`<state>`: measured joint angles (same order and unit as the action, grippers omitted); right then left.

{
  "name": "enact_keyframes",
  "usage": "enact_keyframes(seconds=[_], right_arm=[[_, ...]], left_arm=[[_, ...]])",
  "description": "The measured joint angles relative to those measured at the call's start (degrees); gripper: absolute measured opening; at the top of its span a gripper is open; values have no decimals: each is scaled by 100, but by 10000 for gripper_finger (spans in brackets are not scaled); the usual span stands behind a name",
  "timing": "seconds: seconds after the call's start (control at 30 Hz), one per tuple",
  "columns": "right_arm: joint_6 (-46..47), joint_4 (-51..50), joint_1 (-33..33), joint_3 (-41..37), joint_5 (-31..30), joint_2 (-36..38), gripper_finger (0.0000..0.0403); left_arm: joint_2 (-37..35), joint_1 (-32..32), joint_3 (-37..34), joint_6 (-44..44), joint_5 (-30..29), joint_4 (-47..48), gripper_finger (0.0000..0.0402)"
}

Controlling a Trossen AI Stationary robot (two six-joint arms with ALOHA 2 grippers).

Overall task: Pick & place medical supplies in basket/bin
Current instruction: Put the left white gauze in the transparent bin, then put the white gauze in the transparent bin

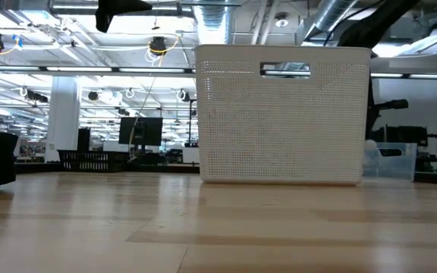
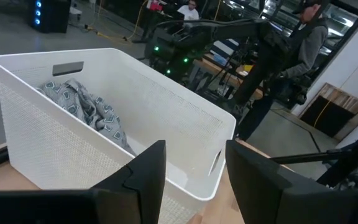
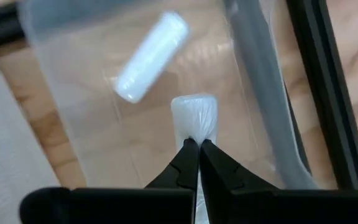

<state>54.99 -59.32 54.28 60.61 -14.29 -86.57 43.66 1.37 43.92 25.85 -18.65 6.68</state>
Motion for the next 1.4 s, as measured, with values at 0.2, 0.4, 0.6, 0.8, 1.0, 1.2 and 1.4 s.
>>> enact_keyframes(seconds=[0.2,0.4,0.6,0.8,1.0,1.2,1.4], right_arm=[[341,-26,15,-141,18,-89,7],[508,-69,15,-352,-170,7,54],[504,-102,9,-373,-628,221,127],[502,153,11,-373,-898,752,199],[232,201,45,-370,-1093,1227,230],[-225,641,-309,-370,-1176,2183,222],[-718,949,-1052,-370,-1153,3625,200]], left_arm=[[0,0,0,-2,-2,4,158],[0,0,0,-4,-46,7,158],[0,0,0,-4,-46,9,158],[-2,0,0,-4,-46,-70,158],[0,0,0,-4,-44,-73,158],[0,0,0,-4,-44,-73,158],[0,0,0,-4,-44,-74,158]])
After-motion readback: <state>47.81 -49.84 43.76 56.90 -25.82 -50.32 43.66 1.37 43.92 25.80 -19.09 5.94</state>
